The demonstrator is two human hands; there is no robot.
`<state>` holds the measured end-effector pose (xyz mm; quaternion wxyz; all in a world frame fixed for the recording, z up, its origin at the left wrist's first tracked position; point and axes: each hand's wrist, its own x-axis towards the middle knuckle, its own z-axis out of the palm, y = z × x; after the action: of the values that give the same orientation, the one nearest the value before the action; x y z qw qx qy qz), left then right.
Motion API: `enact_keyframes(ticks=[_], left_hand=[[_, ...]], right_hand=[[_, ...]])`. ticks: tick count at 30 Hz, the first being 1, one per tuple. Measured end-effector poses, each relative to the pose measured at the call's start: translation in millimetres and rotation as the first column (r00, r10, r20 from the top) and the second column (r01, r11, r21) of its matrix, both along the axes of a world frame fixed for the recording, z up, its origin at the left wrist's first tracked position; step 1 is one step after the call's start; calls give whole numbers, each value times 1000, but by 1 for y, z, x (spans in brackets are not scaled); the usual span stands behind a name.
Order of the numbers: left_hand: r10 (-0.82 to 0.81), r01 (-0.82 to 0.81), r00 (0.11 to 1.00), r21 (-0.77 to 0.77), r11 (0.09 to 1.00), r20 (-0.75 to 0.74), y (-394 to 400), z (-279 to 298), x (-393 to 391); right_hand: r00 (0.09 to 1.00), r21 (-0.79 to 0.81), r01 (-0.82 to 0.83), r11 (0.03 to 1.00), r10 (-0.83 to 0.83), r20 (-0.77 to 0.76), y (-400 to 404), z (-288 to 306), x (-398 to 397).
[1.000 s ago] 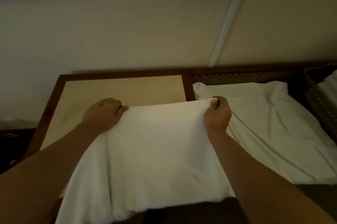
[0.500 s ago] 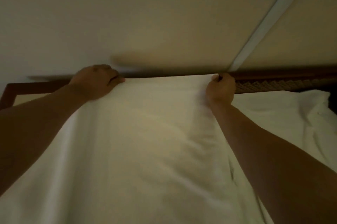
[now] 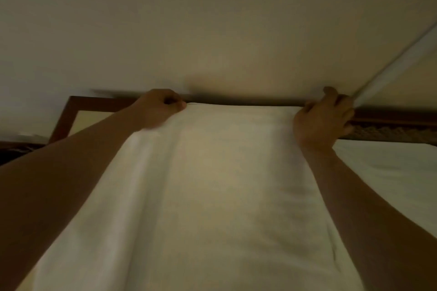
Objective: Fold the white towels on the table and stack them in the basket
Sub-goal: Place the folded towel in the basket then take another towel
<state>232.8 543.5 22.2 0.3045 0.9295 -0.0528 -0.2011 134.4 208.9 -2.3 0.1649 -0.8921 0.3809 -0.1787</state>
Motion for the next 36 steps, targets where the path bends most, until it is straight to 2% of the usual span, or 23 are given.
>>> enact_keyframes(ticks=[2, 4, 6, 8, 10, 12, 14, 16, 17, 19, 21, 23, 26, 29, 31, 34, 36], left_hand=[[80, -88, 994, -125, 988, -70, 19, 4, -5], [97, -119, 985, -156, 981, -143, 38, 9, -10], [65, -87, 968, -84, 993, -241, 58, 15, -14], [22, -47, 947, -72, 996, -321, 72, 23, -19], [14, -83, 934, -179, 980, -356, 83, 24, -19], [-39, -20, 965, -221, 975, -258, 80, 29, -28], [-148, 131, 985, -175, 976, -92, 72, 32, -44], [-327, 323, 944, -101, 941, -27, 63, 35, -63], [-397, 394, 916, -61, 917, -59, 60, 36, -71], [-439, 436, 880, -62, 898, -183, 59, 37, -76], [-435, 420, 856, -114, 900, -280, 66, 42, -73], [-416, 390, 852, -145, 909, -318, 79, 49, -65], [-289, 207, 916, -288, 935, -278, 103, 63, -41], [-161, 33, 927, -355, 934, -338, 130, 74, -1], [-165, 48, 914, -306, 951, -371, 149, 72, 23], [-191, 185, 888, -56, 981, -419, 179, 56, 41], [-206, 280, 844, 79, 957, -496, 192, 44, 40]], right_hand=[[957, -53, -288, 956, 289, 12, 62, 10, -2], [795, 33, -598, 801, 598, -105, 128, 9, -1], [638, 198, -688, 698, 712, -295, 175, 0, 1], [607, 245, -662, 708, 699, -377, 194, -12, 3], [639, 195, -651, 734, 668, -383, 198, -21, 0], [657, 147, -650, 746, 649, -384, 198, -25, -3], [663, 133, -646, 752, 639, -391, 200, -26, -4], [665, 118, -643, 757, 628, -403, 202, -27, -4], [664, 110, -643, 758, 623, -414, 202, -28, -4], [664, 93, -640, 763, 610, -433, 201, -29, -3], [671, 84, -635, 768, 602, -432, 202, -29, -3], [686, 93, -625, 775, 603, -408, 204, -27, -4], [694, 118, -608, 785, 598, -401, 205, -24, -5], [694, 119, -600, 791, 588, -414, 206, -21, -5], [698, 111, -595, 796, 581, -418, 207, -20, -5], [695, 99, -593, 799, 571, -437, 207, -22, -4], [698, 93, -587, 804, 561, -445, 207, -22, -4]])
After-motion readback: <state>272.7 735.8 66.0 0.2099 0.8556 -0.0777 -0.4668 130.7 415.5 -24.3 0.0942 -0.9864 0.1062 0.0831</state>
